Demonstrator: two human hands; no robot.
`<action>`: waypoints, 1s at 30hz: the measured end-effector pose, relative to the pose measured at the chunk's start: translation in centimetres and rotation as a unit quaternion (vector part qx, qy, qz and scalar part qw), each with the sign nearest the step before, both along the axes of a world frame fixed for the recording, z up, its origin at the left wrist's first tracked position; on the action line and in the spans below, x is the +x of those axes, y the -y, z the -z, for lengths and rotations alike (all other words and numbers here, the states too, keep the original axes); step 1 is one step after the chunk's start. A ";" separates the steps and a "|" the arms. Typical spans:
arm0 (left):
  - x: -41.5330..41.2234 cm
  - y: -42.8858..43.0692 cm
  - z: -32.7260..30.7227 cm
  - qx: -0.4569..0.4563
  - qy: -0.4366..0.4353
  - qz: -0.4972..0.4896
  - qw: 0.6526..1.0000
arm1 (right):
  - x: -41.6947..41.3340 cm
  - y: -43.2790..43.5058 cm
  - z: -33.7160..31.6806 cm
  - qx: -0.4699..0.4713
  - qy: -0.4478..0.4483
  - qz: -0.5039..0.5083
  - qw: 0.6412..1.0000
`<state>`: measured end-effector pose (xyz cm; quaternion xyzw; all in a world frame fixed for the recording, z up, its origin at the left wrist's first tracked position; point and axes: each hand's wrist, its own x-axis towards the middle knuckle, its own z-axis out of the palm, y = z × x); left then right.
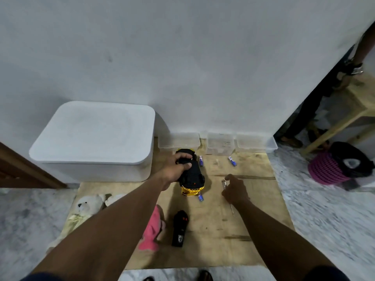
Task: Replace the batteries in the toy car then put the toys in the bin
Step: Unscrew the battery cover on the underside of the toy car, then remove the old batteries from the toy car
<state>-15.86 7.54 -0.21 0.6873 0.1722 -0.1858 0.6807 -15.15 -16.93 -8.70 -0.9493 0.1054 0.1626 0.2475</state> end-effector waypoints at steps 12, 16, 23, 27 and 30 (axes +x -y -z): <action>-0.1 -0.4 -1.9 -0.024 -0.005 -0.032 0.999 | 1.9 -3.5 -7.4 0.189 0.141 -0.041 0.971; 0.1 -0.5 -3.6 -0.033 0.008 -0.033 0.999 | 3.2 -7.0 -13.1 0.266 0.125 -0.157 0.943; 0.1 -1.6 -6.1 -0.081 0.013 -0.061 0.995 | 4.8 -9.1 -15.6 0.156 0.100 -0.245 0.952; -0.1 -2.0 -6.5 -0.085 0.022 -0.053 0.995 | 5.2 -9.7 -16.3 0.109 0.095 -0.275 0.950; -0.1 -2.2 -6.5 -0.085 0.025 -0.054 0.995 | 5.3 -10.0 -16.6 0.091 0.080 -0.288 0.950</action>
